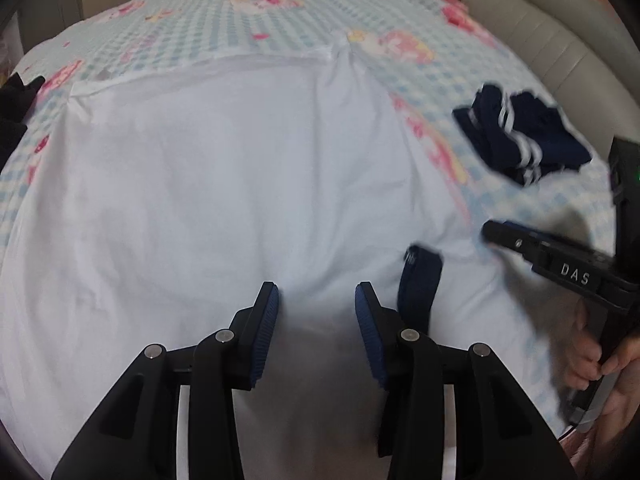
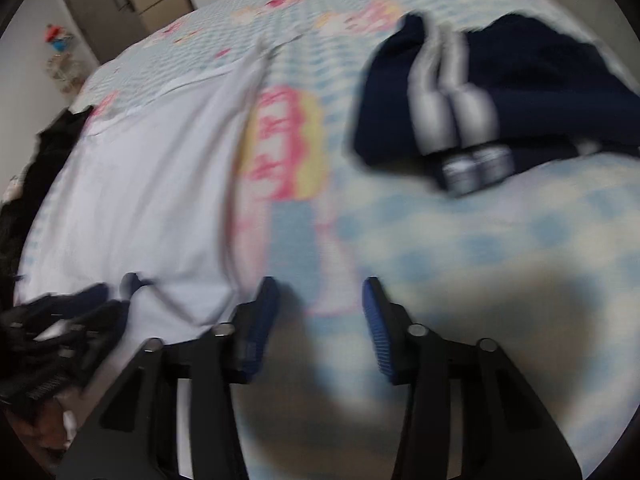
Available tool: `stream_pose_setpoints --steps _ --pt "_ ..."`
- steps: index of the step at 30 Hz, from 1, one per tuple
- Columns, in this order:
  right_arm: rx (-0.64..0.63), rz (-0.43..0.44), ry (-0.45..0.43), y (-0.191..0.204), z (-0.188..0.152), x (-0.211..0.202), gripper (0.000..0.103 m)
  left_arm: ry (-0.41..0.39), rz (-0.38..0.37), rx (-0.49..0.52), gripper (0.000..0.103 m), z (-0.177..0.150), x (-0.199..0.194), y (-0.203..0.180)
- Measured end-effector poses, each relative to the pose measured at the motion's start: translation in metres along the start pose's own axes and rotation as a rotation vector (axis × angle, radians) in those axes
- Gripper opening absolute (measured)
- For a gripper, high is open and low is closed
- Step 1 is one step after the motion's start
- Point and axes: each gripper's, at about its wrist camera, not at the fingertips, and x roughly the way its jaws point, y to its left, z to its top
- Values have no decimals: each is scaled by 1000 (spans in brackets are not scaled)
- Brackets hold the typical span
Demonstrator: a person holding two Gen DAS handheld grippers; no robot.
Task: Fold clothes
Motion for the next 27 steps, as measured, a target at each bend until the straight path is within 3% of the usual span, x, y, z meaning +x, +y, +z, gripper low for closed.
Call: stream_pose_setpoints --steps 4,7,13,17,20,22,24,27 --pt "4 129 -18 0 4 -7 45 -14 -4 28 42 19 0 -4" --pt "-69 77 22 18 -2 8 45 -25 -6 49 42 32 0 -8" --pt "-95 28 15 17 -9 9 44 61 162 4 45 31 27 19" --pt "-84 39 -11 14 -8 -4 45 -23 -81 -134 43 30 -4 46" --pt "-85 60 -26 17 -8 -12 45 -106 25 -132 44 38 -31 78" --pt "-94 70 -15 24 15 1 45 -161 102 -129 44 44 -49 99" --pt "-99 73 -2 30 43 18 47 -170 202 -178 44 62 -48 149" --pt "-107 76 17 39 84 44 53 -142 212 -269 44 92 -33 227"
